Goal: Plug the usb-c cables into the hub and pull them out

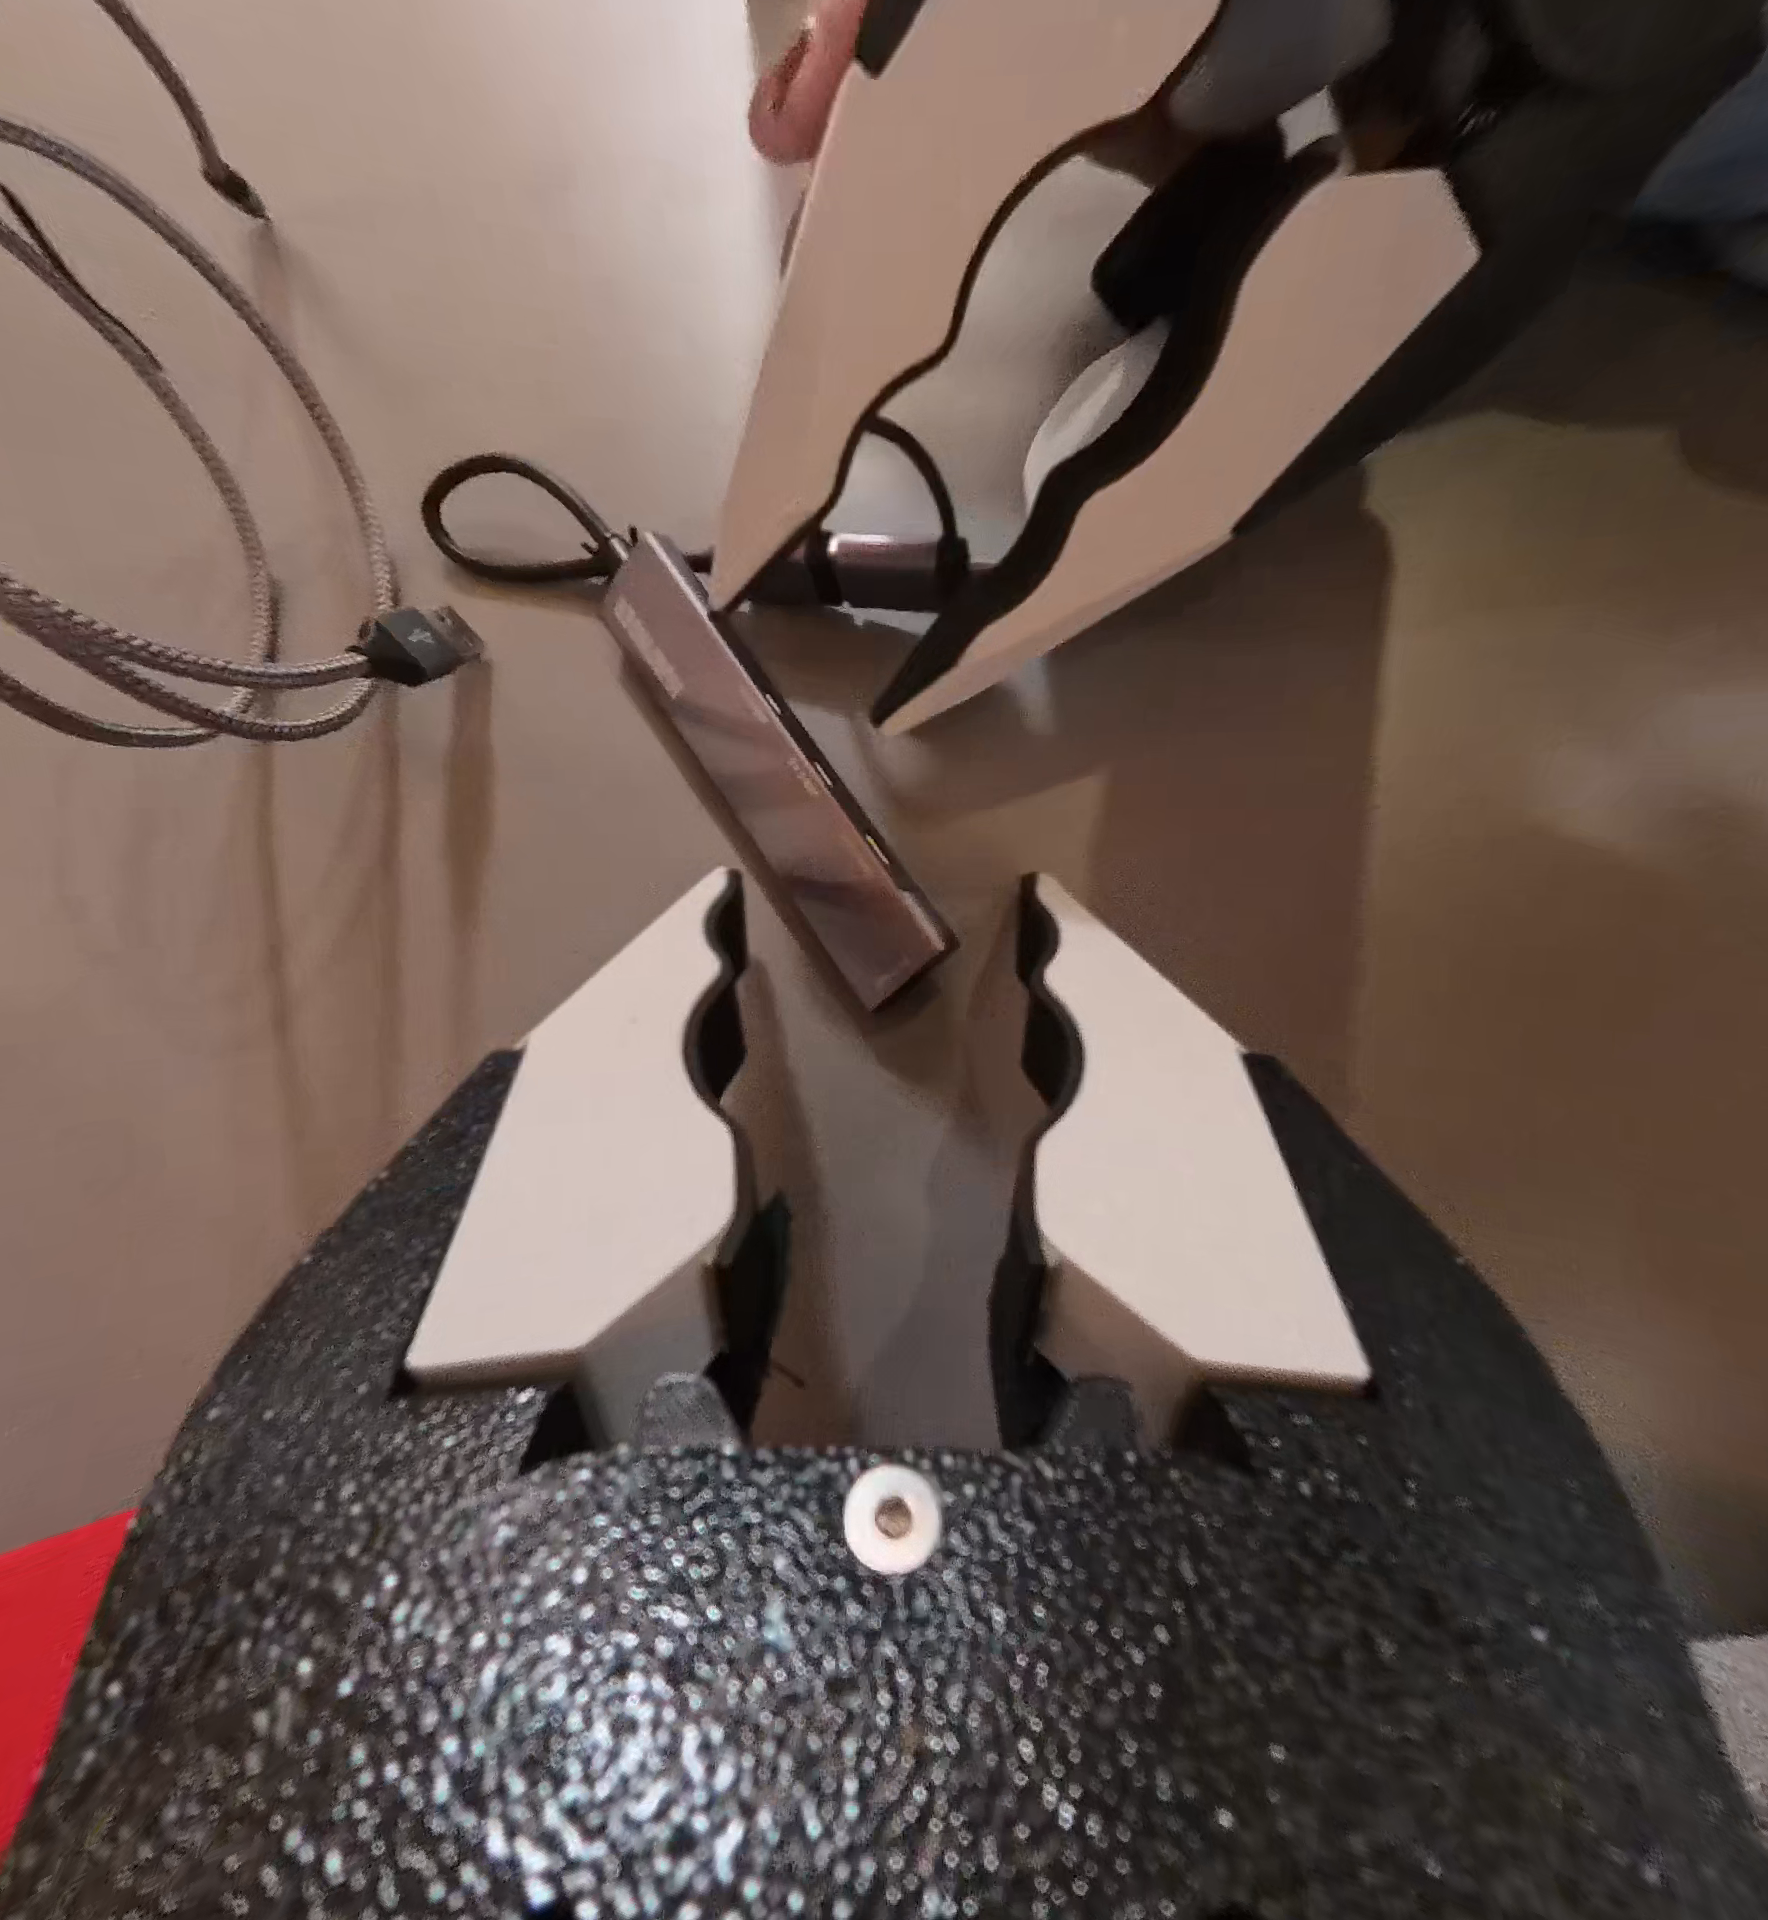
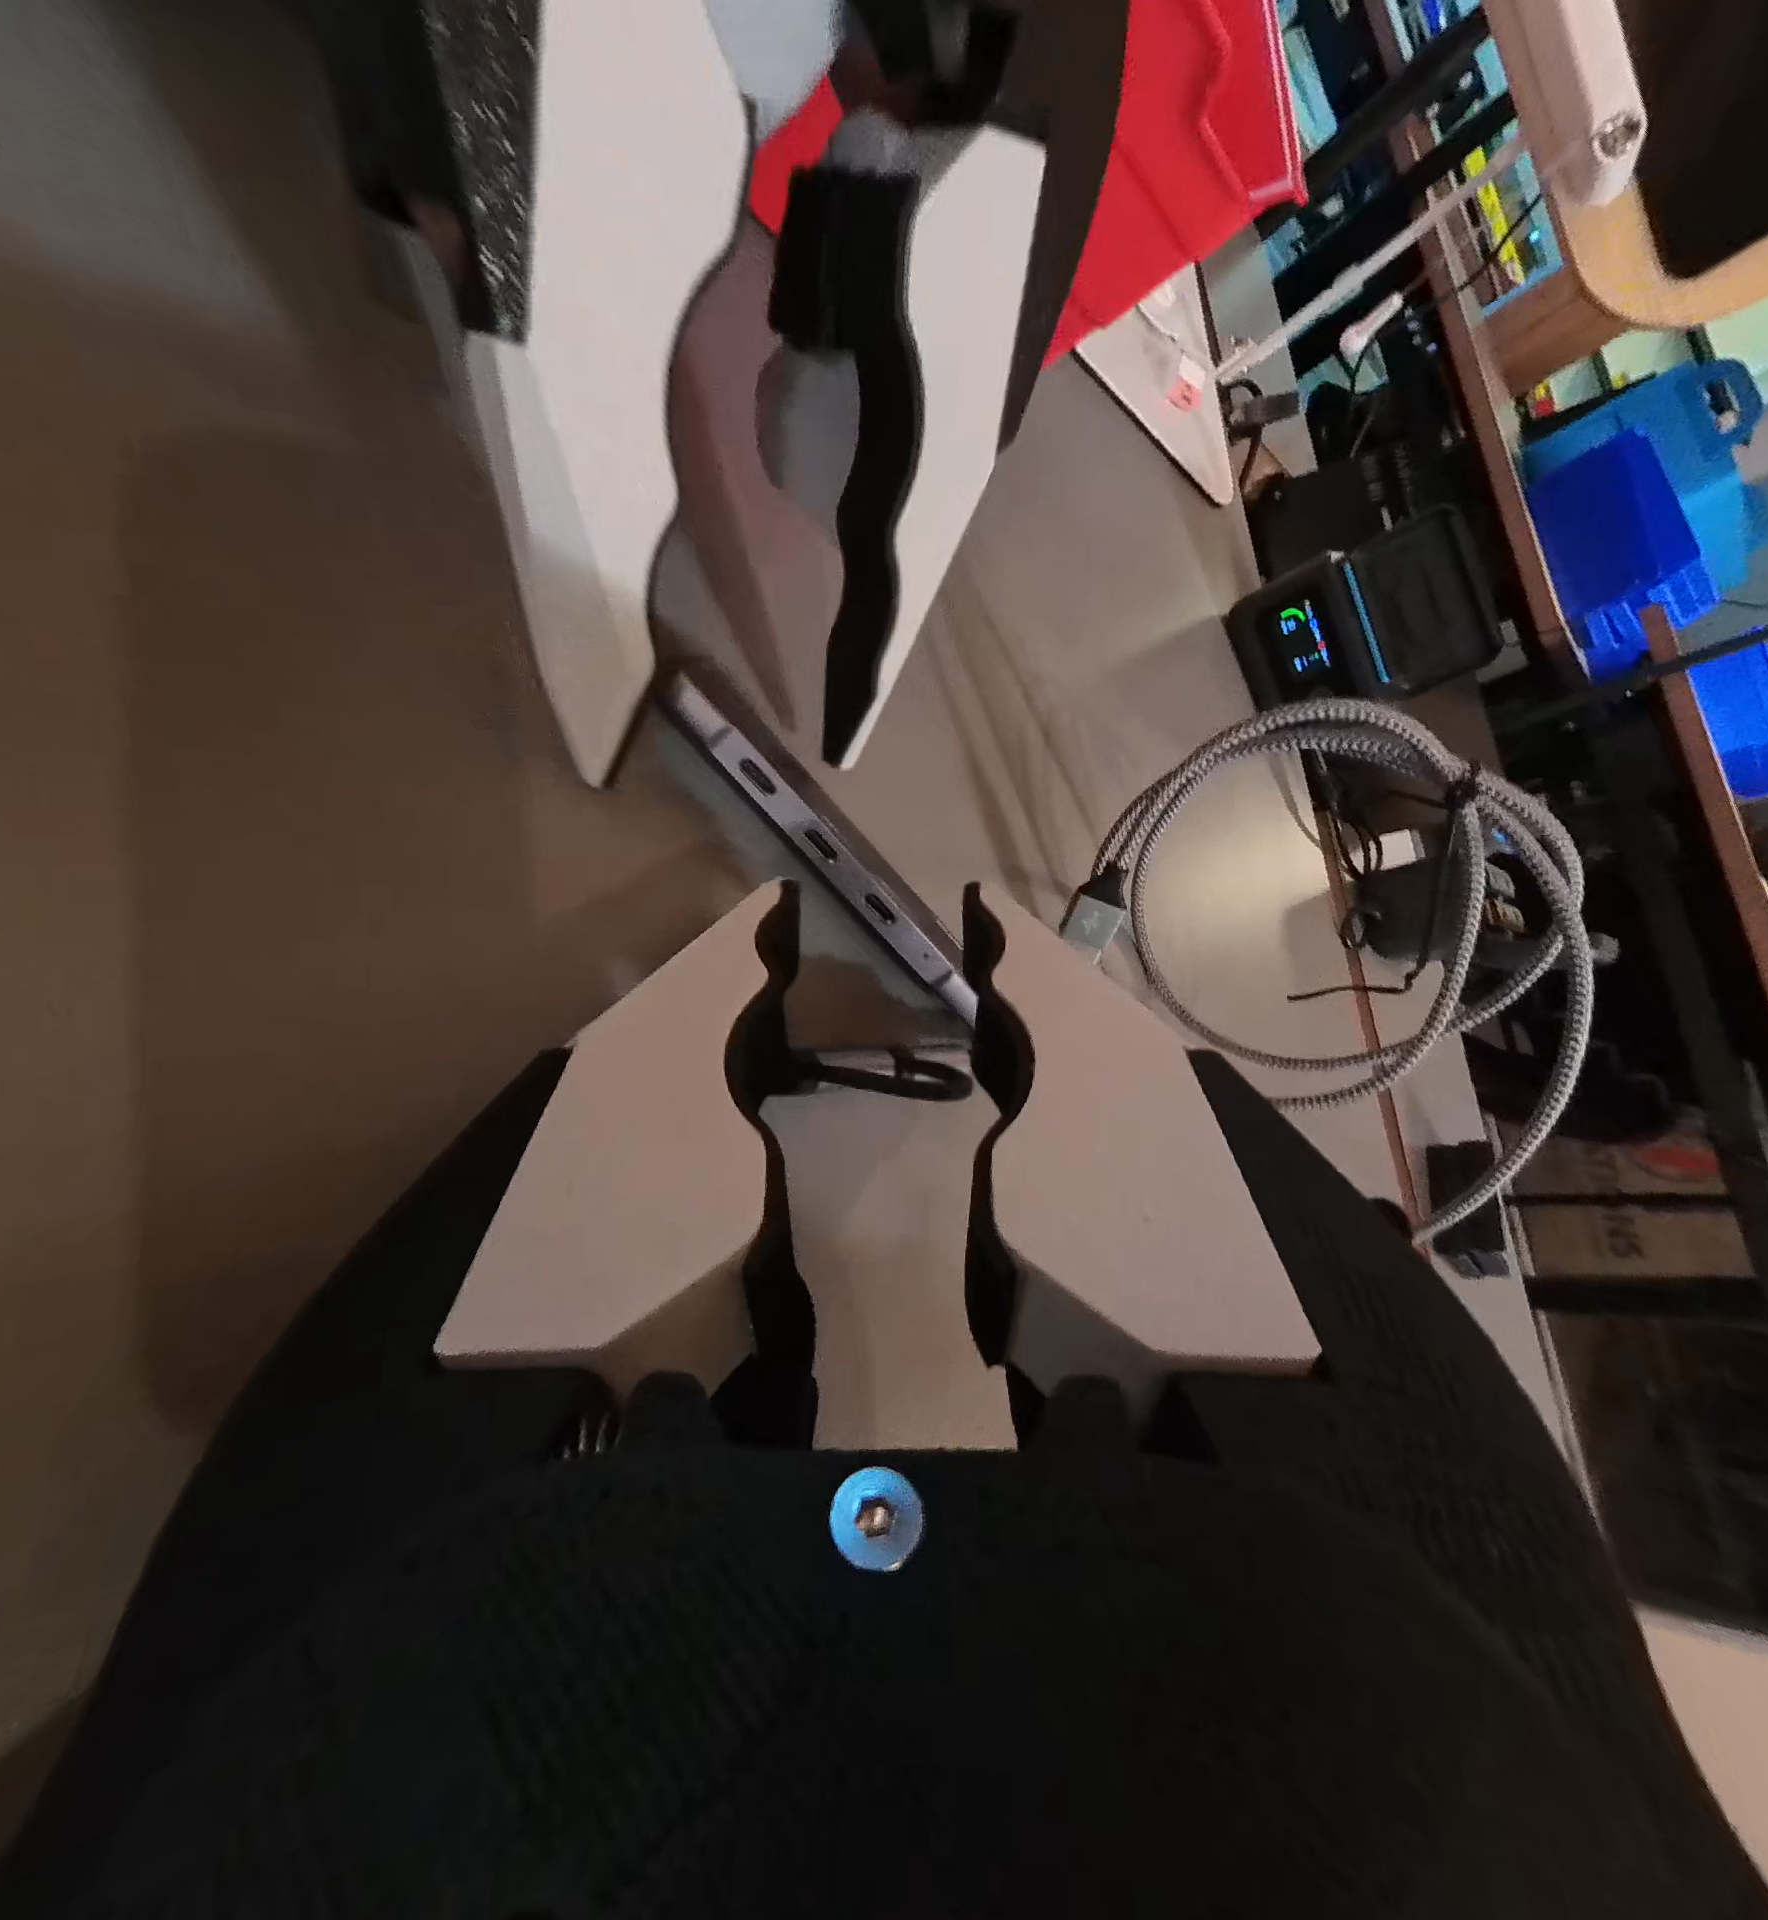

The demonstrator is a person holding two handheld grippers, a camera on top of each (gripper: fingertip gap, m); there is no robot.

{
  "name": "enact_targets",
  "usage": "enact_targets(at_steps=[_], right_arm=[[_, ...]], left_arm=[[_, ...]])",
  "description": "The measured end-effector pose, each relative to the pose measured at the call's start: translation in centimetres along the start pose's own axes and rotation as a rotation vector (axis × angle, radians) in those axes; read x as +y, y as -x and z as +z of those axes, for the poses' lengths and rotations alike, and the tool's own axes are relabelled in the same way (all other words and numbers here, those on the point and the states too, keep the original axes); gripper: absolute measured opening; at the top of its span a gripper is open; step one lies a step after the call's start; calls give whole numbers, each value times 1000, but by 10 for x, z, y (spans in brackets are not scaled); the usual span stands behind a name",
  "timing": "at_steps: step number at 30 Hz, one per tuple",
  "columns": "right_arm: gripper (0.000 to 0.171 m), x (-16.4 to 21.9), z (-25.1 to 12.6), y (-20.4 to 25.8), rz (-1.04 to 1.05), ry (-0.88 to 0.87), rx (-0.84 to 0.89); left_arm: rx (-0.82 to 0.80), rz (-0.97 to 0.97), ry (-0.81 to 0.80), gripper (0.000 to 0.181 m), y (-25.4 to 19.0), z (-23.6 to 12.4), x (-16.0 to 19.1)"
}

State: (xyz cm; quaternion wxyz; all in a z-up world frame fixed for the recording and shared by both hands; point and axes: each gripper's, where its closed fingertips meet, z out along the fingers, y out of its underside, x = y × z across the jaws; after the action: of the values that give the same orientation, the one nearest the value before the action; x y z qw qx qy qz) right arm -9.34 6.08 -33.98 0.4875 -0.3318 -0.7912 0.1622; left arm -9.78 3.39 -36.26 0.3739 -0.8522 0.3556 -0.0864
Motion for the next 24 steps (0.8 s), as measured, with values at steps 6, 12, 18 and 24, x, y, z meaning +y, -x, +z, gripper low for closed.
enact_targets(at_steps=[6, 12, 18, 24], right_arm=[[35, -4, 5, 7, -99, 4, 10], [32, -5, 10, 11, -176, 30, 22], [29, -11, 9, 15, -142, -4, -10], [36, -40, -9, 19, 149, -214, -178]], left_arm=[[-8, 26, -29, 20, 2, -4, -3], [-61, 141, -74, 12, 6, -15, -8], [-143, 335, -59, 11, 3, -19, -12], [-182, 393, -42, 6, 3, -23, -13]])
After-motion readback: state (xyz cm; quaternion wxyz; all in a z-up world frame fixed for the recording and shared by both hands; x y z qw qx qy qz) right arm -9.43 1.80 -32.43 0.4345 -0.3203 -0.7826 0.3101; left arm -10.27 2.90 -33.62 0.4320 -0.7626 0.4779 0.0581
